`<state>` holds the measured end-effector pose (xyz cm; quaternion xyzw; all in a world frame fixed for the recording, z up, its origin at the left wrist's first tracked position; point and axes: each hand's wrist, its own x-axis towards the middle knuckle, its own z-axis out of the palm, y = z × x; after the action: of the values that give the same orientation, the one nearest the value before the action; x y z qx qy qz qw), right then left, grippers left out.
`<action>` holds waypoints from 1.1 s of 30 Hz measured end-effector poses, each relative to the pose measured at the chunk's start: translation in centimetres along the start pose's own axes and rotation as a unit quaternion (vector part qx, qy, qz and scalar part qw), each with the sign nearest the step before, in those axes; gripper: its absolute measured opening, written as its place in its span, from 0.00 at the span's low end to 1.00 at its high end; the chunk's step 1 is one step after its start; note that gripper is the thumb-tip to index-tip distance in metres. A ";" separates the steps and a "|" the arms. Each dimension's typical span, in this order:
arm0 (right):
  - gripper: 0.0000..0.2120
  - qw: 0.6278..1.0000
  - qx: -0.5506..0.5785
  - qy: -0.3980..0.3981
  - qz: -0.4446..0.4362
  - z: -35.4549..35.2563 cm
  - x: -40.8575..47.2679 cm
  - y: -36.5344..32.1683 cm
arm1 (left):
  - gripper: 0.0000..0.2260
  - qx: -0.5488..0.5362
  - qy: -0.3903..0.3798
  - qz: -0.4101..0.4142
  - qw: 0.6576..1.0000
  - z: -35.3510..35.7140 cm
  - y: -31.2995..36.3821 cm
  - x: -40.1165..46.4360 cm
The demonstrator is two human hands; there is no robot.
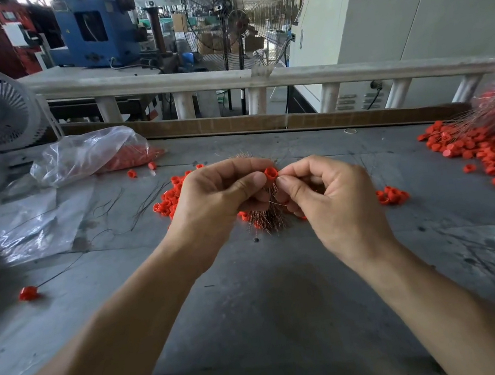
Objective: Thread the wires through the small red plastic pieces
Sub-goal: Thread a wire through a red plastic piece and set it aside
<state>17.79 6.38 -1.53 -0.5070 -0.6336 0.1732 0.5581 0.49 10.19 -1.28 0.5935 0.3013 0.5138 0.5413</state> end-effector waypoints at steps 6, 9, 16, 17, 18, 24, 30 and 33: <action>0.02 1.000 -0.005 -0.006 -0.003 -0.1 0.0 -0.1 | 0.08 -0.031 -0.004 -0.013 0.999 0.1 0.3 0.0; 0.04 1.000 0.021 -0.018 -0.001 -0.1 0.0 -0.1 | 0.08 -0.051 -0.008 -0.022 0.998 0.1 0.4 -0.1; 0.10 0.995 0.088 -0.050 0.011 -0.1 0.0 0.0 | 0.11 -0.086 -0.005 -0.050 0.995 0.0 0.5 0.1; 0.10 0.993 0.100 -0.055 0.017 0.0 -0.1 0.0 | 0.11 -0.088 -0.009 -0.050 0.995 0.0 0.6 0.1; 0.10 0.991 0.114 -0.061 0.023 0.0 -0.1 -0.1 | 0.11 -0.091 -0.014 -0.050 0.995 0.0 0.6 0.1; 0.06 0.987 0.138 -0.070 0.049 0.0 -0.1 0.2 | 0.13 -0.108 -0.028 -0.039 0.993 0.0 0.5 0.1; 0.05 0.987 0.127 -0.074 0.067 0.1 0.1 0.7 | 0.13 -0.121 -0.036 -0.044 0.991 0.0 0.4 0.1; 0.09 0.984 0.135 -0.083 0.076 0.0 0.3 0.8 | 0.12 -0.134 -0.044 -0.047 0.989 0.0 0.4 0.1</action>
<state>18.22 6.95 -1.99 -0.4574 -0.6084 0.3402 0.5521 0.42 10.21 -0.87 0.5233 0.2330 0.4970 0.6518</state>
